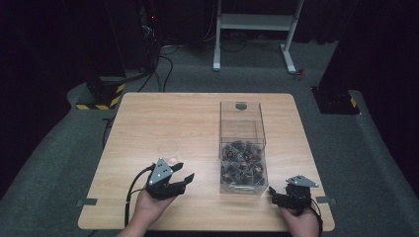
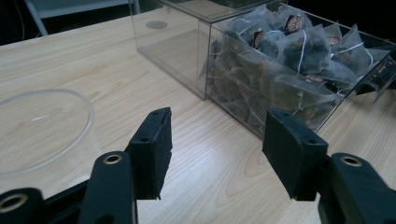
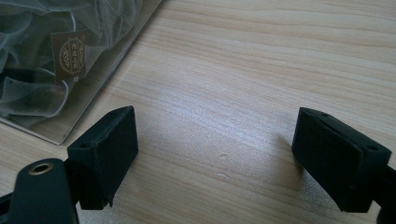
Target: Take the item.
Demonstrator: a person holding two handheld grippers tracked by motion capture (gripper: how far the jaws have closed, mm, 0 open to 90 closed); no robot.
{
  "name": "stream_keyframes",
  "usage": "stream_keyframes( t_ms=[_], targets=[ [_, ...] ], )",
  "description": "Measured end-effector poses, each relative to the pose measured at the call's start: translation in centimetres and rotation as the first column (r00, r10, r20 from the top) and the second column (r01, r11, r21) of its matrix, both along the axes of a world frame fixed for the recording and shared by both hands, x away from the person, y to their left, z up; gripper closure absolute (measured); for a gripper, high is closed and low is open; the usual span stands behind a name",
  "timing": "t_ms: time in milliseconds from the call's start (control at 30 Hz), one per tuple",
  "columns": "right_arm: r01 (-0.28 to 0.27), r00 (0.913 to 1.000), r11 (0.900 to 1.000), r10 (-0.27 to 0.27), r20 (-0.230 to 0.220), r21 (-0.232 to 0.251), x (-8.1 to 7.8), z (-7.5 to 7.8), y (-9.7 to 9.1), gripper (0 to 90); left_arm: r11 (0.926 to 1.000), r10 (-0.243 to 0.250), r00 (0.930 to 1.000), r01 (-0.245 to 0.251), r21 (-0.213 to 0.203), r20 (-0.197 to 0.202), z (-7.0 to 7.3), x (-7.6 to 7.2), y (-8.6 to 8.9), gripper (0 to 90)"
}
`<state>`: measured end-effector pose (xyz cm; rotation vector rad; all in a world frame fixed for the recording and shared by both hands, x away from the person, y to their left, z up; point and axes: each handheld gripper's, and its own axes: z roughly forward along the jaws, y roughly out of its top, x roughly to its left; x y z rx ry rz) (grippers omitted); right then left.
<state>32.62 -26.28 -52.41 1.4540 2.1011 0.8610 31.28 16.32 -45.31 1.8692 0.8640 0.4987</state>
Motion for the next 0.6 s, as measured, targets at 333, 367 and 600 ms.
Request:
stream_keyframes(
  t_ms=[333, 367, 600],
  targets=[
    [-0.006, 1.0, 1.0, 0.006, 0.0, 0.001, 0.0, 0.0, 0.0, 14.7, 0.9997, -0.021, 0.9997, 0.022, -0.012, 0.01, 0.4, 0.4, -1.1, 43.3],
    [-0.007, 1.0, 1.0, 0.007, -0.001, 0.003, 0.0, 0.0, 0.0, 14.7, 0.9995, -0.025, 0.9997, 0.025, -0.019, 0.006, 0.5, 0.5, -1.3, 43.3],
    [-0.016, 0.9999, 0.9999, 0.016, 0.002, 0.001, 0.0, 0.0, 0.0, 14.8, 0.9912, 0.004, 1.0, -0.005, -0.133, -0.008, 0.2, 0.7, -2.5, 43.3]
  ],
)
